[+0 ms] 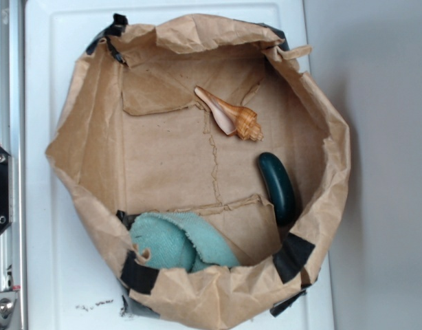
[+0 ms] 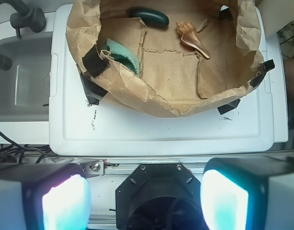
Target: Grab the shell.
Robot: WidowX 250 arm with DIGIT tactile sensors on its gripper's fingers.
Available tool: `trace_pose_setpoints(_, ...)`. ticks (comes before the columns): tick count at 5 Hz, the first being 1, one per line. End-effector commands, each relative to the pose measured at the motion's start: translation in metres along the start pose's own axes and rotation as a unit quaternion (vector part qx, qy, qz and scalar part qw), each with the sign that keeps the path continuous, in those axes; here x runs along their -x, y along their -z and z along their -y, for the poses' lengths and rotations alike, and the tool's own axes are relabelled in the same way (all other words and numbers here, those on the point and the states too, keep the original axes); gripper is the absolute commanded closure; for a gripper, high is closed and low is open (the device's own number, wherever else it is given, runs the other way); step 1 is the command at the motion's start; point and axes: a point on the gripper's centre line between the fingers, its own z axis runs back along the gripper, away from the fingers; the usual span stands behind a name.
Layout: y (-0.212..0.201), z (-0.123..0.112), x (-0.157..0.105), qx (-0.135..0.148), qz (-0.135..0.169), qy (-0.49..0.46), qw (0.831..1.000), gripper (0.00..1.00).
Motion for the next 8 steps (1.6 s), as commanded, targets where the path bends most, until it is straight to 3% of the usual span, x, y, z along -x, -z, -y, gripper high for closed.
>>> trace_pose_setpoints(1, 0.0, 0.0, 0.0, 0.0, 0.0, 0.0, 1.0, 0.0)
trace_pose_setpoints(2, 0.007, 0.006, -0.02, 0.002, -0.015, 0.02, 1.0, 0.0)
trace_pose_setpoints(4, 0.026, 0.004, -0.049, -0.004, 0.003, 0.058, 0.998, 0.0)
trace_pose_setpoints(5, 0.047, -0.009, -0.098, 0.033, 0.003, 0.136, 0.99, 0.0)
trace_pose_setpoints(6, 0.054, -0.02, -0.142, 0.021, -0.006, 0.083, 0.996, 0.0)
trace_pose_setpoints(8, 0.054, -0.02, -0.142, 0.021, -0.006, 0.083, 0.996, 0.0)
